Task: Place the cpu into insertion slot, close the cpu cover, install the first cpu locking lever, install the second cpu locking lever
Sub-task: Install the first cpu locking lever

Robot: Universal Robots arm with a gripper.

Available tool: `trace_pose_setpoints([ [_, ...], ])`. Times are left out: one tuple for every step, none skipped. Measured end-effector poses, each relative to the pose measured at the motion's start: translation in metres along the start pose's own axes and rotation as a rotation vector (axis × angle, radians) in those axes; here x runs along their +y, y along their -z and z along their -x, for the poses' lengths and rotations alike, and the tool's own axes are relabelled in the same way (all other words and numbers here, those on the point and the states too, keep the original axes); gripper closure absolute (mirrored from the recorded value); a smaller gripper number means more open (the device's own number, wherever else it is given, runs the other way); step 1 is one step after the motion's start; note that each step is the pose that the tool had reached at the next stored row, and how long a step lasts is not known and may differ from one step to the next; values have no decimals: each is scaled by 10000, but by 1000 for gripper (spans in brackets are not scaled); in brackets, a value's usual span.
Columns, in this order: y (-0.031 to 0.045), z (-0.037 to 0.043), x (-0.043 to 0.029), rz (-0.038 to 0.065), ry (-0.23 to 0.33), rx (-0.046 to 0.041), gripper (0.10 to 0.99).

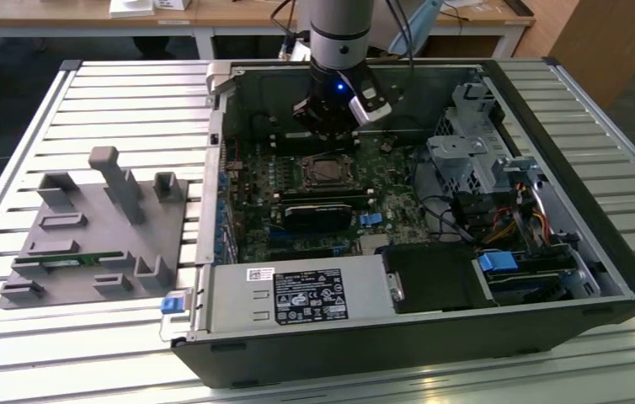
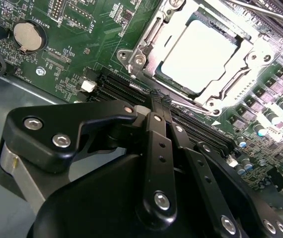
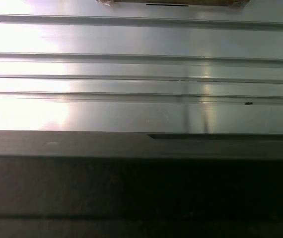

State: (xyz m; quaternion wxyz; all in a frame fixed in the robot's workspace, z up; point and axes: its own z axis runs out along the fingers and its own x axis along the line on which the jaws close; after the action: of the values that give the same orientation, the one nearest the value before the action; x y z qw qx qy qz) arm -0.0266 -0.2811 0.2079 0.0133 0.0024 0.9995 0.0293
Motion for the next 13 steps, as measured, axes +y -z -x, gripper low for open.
trace_pose_setpoints([
  [0,1,0,1,0,-1,969],
  [0,3,0,1,1,-1,969],
  [-1,3,0,1,0,-1,969],
  [0,6,0,2,1,-1,969],
  [0,8,0,2,1,-1,969],
  [1,11,0,2,0,-1,969],
  [1,14,1,2,0,-1,969],
  [2,19,0,1,0,-1,969],
  [2,26,0,0,0,0,969],
  [2,31,0,0,0,0,969],
  [2,33,0,0,0,0,969],
  [2,35,0,0,1,0,969],
  [2,35,0,1,-1,-1,969],
])
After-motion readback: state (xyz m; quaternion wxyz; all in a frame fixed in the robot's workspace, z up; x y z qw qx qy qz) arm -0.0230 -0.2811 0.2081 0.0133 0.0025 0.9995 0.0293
